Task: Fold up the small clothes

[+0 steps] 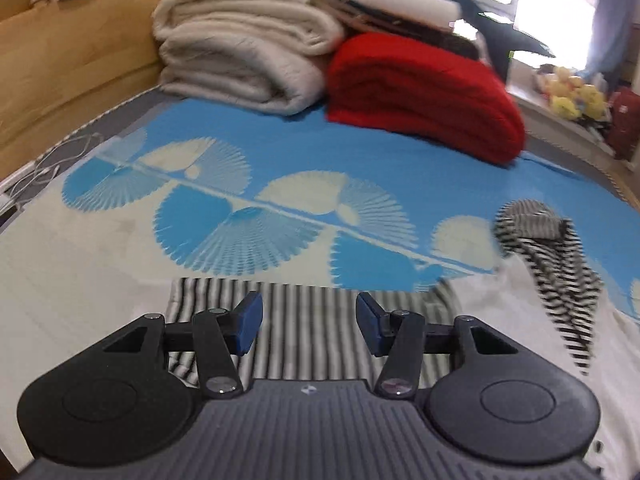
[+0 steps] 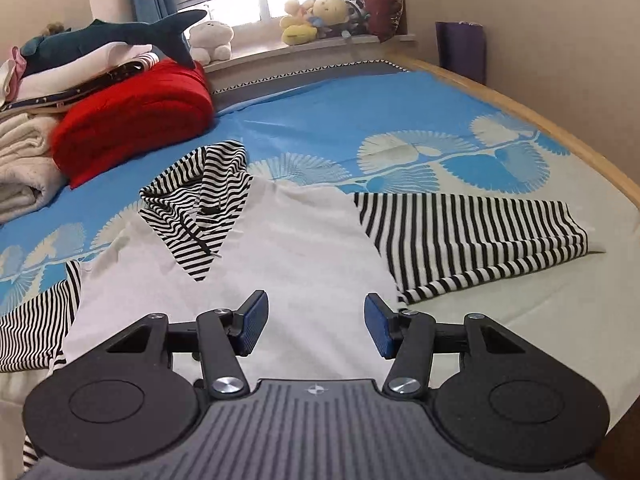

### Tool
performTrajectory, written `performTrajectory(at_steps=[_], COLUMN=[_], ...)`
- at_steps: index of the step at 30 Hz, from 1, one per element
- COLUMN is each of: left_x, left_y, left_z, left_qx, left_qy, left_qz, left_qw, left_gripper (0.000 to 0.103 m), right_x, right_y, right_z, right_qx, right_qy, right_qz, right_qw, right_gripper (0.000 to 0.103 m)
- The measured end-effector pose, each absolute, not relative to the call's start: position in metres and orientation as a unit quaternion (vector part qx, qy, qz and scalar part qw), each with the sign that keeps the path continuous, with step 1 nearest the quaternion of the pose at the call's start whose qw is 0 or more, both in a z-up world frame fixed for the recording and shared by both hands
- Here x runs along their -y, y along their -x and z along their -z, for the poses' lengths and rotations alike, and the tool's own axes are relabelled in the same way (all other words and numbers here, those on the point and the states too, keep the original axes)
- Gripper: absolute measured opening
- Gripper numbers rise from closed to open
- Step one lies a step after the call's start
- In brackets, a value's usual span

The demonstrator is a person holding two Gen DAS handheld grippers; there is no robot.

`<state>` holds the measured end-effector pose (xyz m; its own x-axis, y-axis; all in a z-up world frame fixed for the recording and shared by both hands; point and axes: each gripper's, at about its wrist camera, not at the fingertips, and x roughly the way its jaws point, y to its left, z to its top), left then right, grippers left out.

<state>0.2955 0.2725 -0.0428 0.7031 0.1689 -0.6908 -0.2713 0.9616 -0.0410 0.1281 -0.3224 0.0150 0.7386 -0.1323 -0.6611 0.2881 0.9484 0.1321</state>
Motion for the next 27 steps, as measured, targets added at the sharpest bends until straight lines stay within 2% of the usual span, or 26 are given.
performTrajectory(at_steps=[5, 11, 13, 15, 17, 20, 22, 25, 26, 27], left_x=[-0.308, -0.322, -0.330, -0.344, -0.360, -0.383, -0.397, -0.407, -0.409, -0.410], left_y=[-0.306, -0.307, -0.309, -0.310, -0.312, -0.314, -0.315, -0.317, -0.318, -0.318], left_z=[0.073, 0.089, 0.094, 0.104, 0.117, 0.138, 0.151, 0.163, 0.166, 0.167], left_qx=[-0.403, -0.414, -0.421, -0.433, -0.453, -0.479, -0.489, -0.496, -0.495, -0.492], left_qy=[0.092, 0.079, 0.071, 0.092, 0.120, 0.171, 0.212, 0.251, 0.255, 0.258], left_qz=[-0.134, -0.141, -0.148, -0.150, -0.161, -0.185, -0.197, -0.210, -0.224, -0.243], left_qw=[0.901, 0.896, 0.892, 0.884, 0.869, 0.841, 0.823, 0.805, 0.800, 0.796], left_gripper=[0.057, 0.057, 0.057, 0.057, 0.057, 0.057, 0.057, 0.057, 0.054, 0.047], right_x=[0.293, 0.250, 0.235, 0.219, 0.209, 0.201, 0.205, 0.215, 0.218, 0.222], right_y=[-0.164, -0.227, -0.243, -0.255, -0.258, -0.268, -0.282, -0.290, -0.292, -0.294], right_z=[-0.031, -0.062, -0.066, -0.063, -0.051, -0.021, -0.003, 0.010, 0.011, 0.013], right_qx=[-0.359, -0.334, -0.312, -0.293, -0.281, -0.332, -0.396, -0.430, -0.433, -0.434], right_qy=[-0.083, -0.123, -0.122, -0.103, -0.079, -0.051, -0.092, -0.136, -0.133, -0.128], right_qz=[0.121, 0.071, 0.038, 0.004, -0.019, -0.011, -0.020, -0.039, -0.035, -0.027], right_qw=[0.922, 0.932, 0.942, 0.950, 0.956, 0.942, 0.913, 0.892, 0.891, 0.891], right_gripper=[0.055, 0.053, 0.040, 0.012, 0.005, 0.005, 0.009, 0.010, 0.011, 0.013])
